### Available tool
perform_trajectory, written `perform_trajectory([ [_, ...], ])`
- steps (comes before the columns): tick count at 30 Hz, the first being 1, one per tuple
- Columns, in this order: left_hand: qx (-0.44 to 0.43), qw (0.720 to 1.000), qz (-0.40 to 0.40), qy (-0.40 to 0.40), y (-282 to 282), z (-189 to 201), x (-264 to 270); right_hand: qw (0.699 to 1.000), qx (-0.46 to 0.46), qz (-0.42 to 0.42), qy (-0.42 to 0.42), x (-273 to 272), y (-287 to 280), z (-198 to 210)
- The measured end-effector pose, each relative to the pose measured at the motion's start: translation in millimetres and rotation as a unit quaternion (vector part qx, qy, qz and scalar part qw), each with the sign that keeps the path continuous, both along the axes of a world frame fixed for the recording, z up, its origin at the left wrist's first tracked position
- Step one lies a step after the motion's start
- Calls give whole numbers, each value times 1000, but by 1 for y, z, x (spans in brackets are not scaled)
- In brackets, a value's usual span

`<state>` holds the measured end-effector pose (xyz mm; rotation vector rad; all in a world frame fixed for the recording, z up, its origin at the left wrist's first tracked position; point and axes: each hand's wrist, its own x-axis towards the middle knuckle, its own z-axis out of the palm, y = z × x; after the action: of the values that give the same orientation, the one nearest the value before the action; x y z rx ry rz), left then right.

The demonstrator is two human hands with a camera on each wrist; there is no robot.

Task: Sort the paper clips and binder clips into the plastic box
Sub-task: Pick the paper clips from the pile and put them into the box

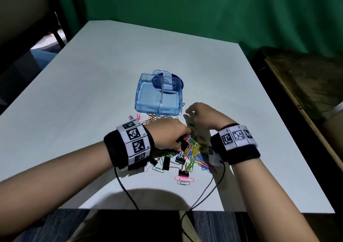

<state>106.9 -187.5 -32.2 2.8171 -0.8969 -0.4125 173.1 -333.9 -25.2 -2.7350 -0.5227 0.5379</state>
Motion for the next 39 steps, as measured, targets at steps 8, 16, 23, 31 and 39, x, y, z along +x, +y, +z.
perform_trajectory([
  [8, 10, 1000, -12, 5, 4, -1, 1, 990, -15, 94, 108, -1, 2, 11],
  [16, -26, 999, 39, 19, 13, 5, 11, 994, -73, 49, 58, -25, -26, -2],
  [23, -58, 959, 254, -112, 57, 22, 40, 994, -61, 72, 62, -34, -9, -15],
  [31, -89, 888, 452, 21, 123, -5, 70, 1000, 3, 24, 17, -32, -7, -12],
  [39, -133, 898, 418, 10, 111, -9, 76, 979, 172, -83, 69, -25, -22, 11],
])
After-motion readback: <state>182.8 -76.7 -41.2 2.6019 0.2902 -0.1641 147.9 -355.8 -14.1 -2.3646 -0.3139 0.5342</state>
